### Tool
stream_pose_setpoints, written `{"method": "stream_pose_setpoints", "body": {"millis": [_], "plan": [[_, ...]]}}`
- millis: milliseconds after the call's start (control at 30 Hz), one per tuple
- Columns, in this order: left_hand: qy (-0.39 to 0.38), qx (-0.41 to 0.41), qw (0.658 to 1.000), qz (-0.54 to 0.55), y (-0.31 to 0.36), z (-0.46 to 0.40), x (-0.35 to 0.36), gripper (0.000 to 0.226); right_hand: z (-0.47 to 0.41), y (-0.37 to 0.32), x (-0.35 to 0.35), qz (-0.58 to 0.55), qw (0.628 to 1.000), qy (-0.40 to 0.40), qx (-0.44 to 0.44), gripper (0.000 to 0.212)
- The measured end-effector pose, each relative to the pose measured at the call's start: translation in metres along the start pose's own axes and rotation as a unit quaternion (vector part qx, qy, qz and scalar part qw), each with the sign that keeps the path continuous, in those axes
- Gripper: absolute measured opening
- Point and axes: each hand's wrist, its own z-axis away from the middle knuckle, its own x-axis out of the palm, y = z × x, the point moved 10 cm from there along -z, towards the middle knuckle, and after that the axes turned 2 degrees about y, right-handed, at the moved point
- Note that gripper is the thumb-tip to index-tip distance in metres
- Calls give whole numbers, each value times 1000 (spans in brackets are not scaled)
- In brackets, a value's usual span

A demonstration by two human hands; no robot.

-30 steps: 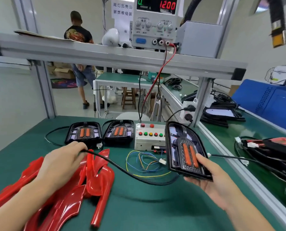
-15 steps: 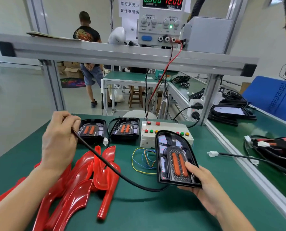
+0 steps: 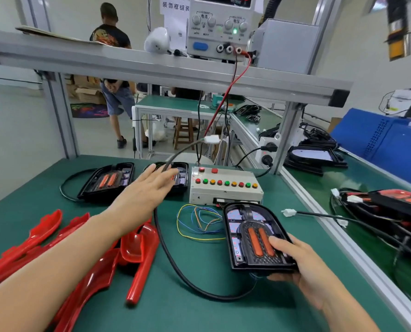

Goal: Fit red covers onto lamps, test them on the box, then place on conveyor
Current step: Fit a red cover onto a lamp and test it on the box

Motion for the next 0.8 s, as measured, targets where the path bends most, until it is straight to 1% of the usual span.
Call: {"method": "stream_pose_setpoints", "body": {"millis": [67,100,133,233,300,400,467,500,567,600,633,700,733,800], "plan": [[-76,25,997,-20,3,-5,27,83,3,3,-3,8,1000,4,14,24],[-116,39,992,-34,4,-7,38,81,4,5,-4,9,1000,6,20,23],[-139,56,988,-44,6,-8,47,79,4,7,-5,9,1000,7,26,22],[-170,91,981,-34,11,-12,62,73,3,12,0,1,999,11,42,21],[-182,90,979,-22,10,-13,67,72,0,15,6,-9,999,19,50,20],[-189,36,981,33,-1,-15,66,74,-6,18,14,-21,998,29,60,18],[-154,-34,984,86,-13,-13,57,71,-10,18,17,-22,997,32,64,18],[-122,-88,981,121,-21,-9,49,66,-12,18,17,-21,997,34,66,18],[-44,-206,962,172,-42,9,31,44,-15,17,16,-13,997,43,69,17],[-21,-255,948,189,-49,21,25,31,-16,17,14,-6,996,52,69,17],[-10,-286,936,203,-53,34,21,22,-18,16,11,2,996,62,67,16],[-21,-305,922,240,-50,56,21,12,-18,15,4,15,995,80,60,18],[-38,-295,919,259,-43,65,22,9,-18,15,1,22,994,89,55,21],[-74,-260,923,275,-28,76,25,12,-17,11,-5,48,991,116,37,31]]}}
